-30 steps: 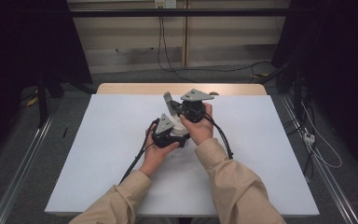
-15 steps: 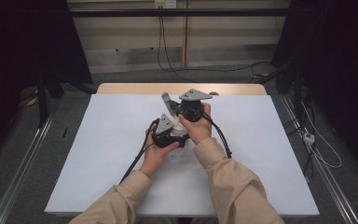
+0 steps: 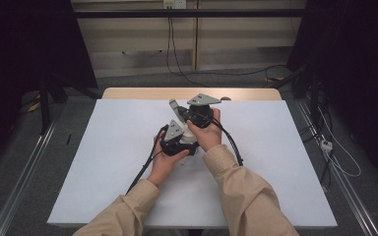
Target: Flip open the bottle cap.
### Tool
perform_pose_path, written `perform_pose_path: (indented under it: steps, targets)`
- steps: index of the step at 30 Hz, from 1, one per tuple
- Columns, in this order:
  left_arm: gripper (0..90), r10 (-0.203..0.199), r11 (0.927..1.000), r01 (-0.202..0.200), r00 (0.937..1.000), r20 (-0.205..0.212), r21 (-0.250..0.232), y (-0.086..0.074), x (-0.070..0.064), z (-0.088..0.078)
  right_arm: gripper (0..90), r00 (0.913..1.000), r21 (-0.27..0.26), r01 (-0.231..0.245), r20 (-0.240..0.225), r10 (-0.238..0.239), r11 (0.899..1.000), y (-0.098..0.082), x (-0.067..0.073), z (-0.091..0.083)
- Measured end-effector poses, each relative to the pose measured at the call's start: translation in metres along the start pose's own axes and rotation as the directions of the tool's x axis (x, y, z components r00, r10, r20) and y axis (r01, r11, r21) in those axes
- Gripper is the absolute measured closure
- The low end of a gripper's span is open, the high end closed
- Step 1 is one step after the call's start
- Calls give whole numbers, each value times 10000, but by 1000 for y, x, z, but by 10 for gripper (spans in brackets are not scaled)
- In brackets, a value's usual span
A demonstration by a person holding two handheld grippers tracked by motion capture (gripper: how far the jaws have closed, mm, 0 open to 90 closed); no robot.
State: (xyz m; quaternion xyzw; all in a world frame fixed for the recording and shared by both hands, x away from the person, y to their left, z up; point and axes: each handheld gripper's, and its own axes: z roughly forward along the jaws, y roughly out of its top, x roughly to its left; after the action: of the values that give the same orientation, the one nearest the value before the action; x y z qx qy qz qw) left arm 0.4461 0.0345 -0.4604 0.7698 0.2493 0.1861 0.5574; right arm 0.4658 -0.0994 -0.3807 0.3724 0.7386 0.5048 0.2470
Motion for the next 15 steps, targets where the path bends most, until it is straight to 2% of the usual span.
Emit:
perform_pose_path:
  steps: [15]
  targets:
    - [187, 18, 10000, -18, 10000, -9, 5, 0, 0, 0, 900, 10000, 296, 49, -19, -48, 9995, 0, 0, 4]
